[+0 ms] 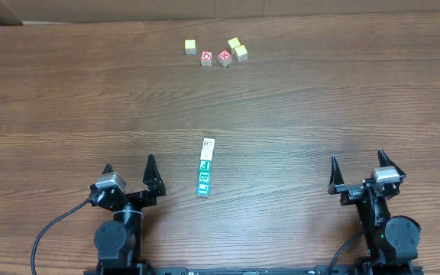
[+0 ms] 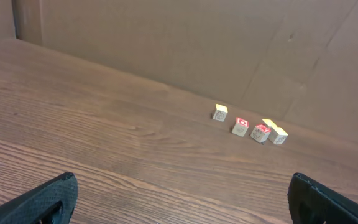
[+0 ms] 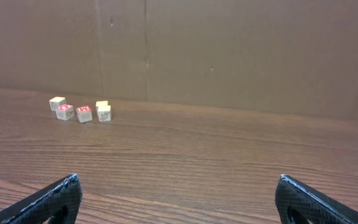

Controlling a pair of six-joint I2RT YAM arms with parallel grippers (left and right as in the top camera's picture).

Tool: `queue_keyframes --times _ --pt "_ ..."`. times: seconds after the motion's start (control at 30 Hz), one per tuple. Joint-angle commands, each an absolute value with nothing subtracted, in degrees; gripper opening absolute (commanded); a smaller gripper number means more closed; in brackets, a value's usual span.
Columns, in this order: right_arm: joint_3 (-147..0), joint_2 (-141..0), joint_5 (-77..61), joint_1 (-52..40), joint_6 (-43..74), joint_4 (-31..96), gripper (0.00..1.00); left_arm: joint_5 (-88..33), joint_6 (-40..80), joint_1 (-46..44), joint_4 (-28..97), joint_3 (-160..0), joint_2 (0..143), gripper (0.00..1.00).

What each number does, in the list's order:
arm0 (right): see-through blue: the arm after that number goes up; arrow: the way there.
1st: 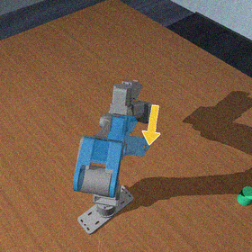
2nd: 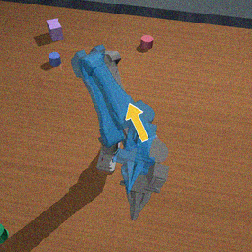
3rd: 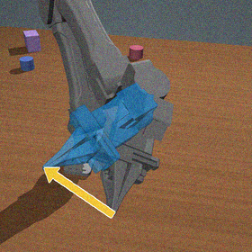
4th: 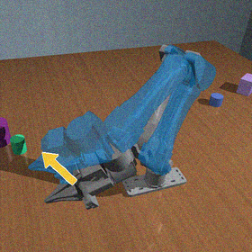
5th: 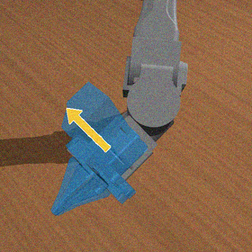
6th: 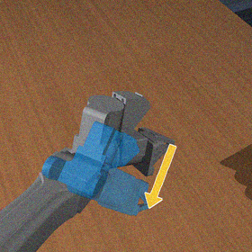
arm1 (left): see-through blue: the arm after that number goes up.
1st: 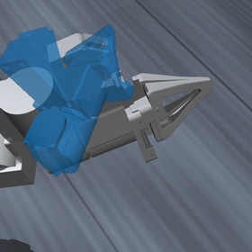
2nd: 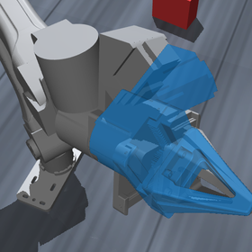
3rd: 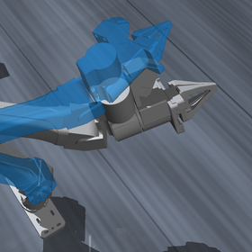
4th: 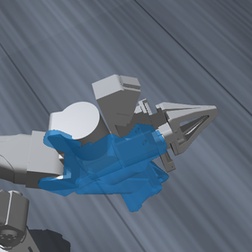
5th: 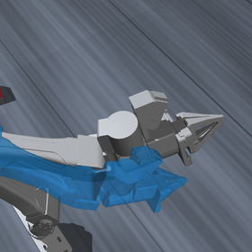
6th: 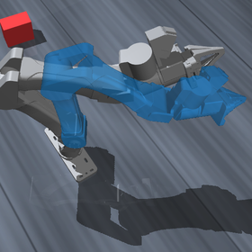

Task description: Flip 5 blocks

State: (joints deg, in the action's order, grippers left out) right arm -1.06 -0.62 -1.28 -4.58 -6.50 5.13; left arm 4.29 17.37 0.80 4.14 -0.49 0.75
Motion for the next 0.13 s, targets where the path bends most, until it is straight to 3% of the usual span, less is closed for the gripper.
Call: queue_keyframes --times 0.0,0.1 --pt "-0.4 -0.2 -1.6 -4.4 -6.9 4.7 1.00 4.0 15.8 0.8 4.1 -0.3 0.3 1.00" --pt "-0.4 -0.2 -1.6 -4.4 -6.9 4.7 1.00 4.0 15.8 0.8 4.1 -0.3 0.3 1.00"
